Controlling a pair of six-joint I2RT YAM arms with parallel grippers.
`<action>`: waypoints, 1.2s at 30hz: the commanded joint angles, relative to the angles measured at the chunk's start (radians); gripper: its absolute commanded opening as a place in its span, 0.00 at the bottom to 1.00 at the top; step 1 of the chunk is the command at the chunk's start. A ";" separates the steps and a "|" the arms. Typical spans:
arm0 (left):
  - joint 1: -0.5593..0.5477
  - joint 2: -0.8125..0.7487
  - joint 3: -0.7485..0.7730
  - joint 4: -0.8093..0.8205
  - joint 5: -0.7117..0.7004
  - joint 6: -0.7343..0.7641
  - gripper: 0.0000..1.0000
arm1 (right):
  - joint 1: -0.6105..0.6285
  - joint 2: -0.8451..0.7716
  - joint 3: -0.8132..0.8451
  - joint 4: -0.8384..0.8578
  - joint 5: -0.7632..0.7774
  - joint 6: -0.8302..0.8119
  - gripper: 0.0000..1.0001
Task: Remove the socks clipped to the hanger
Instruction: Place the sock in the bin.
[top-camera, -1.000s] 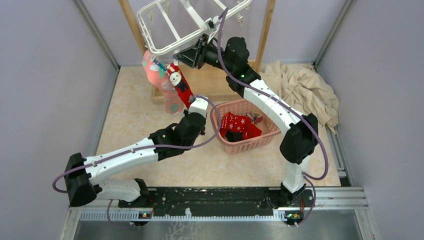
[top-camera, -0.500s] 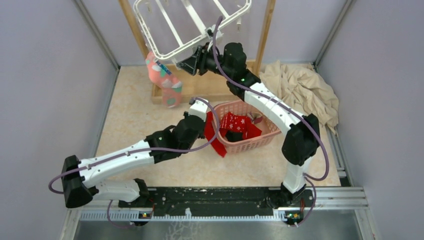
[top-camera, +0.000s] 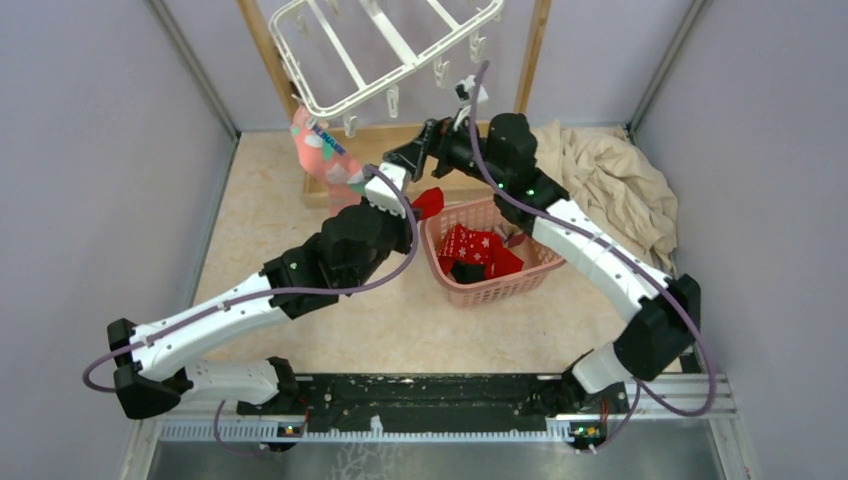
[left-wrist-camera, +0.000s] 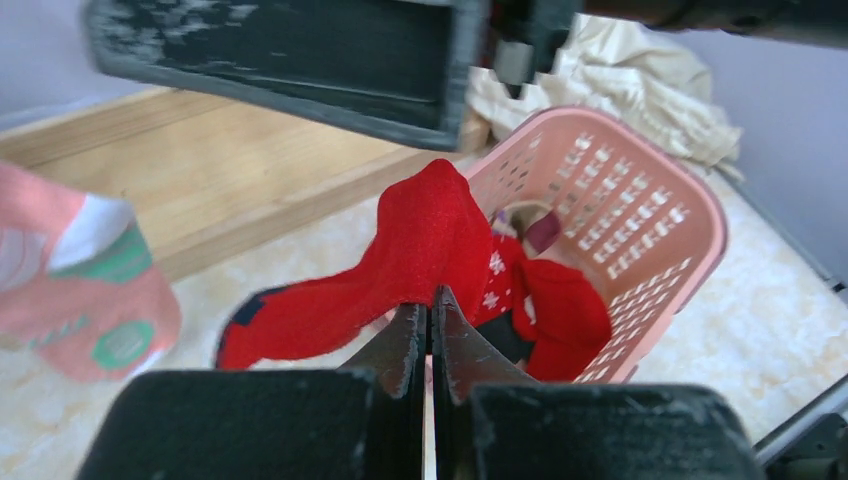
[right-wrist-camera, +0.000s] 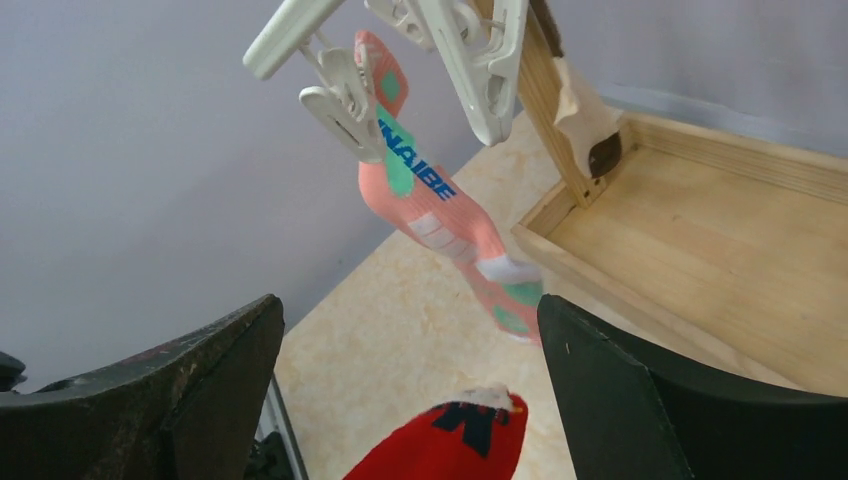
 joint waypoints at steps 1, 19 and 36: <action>-0.006 0.024 0.073 0.058 0.071 0.039 0.00 | -0.050 -0.155 -0.016 -0.047 0.107 -0.030 0.98; -0.004 0.298 0.288 0.199 0.246 0.081 0.01 | -0.091 -0.418 -0.011 -0.405 0.377 -0.135 0.99; -0.004 0.420 0.328 0.305 0.351 0.048 0.01 | -0.145 -0.495 -0.015 -0.473 0.468 -0.148 0.99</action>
